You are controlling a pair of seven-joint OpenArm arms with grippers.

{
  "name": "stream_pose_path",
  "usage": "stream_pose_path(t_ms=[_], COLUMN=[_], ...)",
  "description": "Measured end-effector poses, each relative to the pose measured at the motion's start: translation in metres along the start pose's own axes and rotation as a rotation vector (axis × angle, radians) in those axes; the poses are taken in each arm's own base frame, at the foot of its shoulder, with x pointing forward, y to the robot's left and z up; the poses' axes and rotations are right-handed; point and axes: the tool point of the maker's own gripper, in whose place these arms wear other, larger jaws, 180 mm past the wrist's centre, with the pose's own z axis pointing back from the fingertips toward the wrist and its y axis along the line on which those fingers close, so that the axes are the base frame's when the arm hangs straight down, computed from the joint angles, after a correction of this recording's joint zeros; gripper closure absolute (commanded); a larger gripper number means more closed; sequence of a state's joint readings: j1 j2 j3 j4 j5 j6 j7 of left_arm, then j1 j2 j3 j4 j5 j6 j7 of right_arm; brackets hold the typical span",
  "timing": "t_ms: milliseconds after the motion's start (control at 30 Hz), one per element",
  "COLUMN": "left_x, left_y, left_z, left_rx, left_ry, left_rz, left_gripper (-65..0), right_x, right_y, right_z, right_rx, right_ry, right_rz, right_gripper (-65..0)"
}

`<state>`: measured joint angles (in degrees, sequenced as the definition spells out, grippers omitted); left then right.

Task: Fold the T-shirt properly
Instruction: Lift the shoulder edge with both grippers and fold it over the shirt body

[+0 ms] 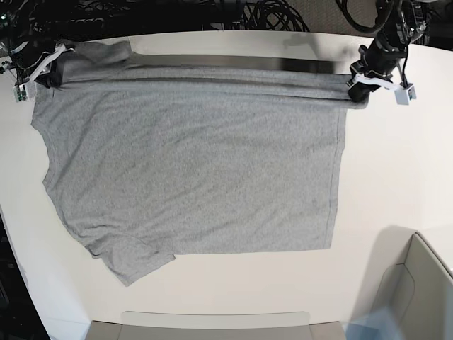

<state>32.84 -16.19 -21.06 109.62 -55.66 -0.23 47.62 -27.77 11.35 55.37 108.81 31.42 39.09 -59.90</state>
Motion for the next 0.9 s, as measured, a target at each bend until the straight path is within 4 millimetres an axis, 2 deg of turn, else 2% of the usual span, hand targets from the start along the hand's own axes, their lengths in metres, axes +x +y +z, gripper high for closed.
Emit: stream_pose_path(t_ms=[67, 167, 400, 500, 633, 767, 900], left_x=[0.001, 0.015, 0.037, 0.046, 0.045, 0.053, 0.058], left_y=[-0.002, -0.016, -0.039, -0.035, -0.022, -0.026, -0.024], left_z=[-0.002, -0.009, -0.022, -0.033, -0.048, -0.059, -0.071], left_rx=[-0.005, -0.038, -0.083, -0.052, -0.017, -0.032, -0.026], left_ry=[0.004, -0.028, -0.014, -0.018, 0.007, 0.004, 0.009], left_rz=[0.001, -0.002, -0.003, 0.079, 0.140, 0.173, 0.199], left_gripper=[0.0, 0.0, 0.0, 0.0, 0.0, 0.0, 0.0], right_x=[0.004, 0.011, 0.038, 0.051, 0.074, 0.076, 0.092], right_y=[-0.004, -0.003, 0.011, 0.009, 0.005, -0.001, 0.003], right_z=[-0.003, -0.011, -0.034, -0.039, -0.048, -0.068, -0.083], right_rx=[-0.021, -0.033, -0.030, -0.053, -0.073, -0.068, -0.044], right_ry=[0.000, 0.022, 0.026, 0.016, -0.018, 0.027, 0.016], right_rz=[0.009, 0.058, 0.167, 0.189, 0.207, 0.209, 0.223], right_gripper=[0.0, 0.0, 0.0, 0.0, 0.0, 0.0, 0.0])
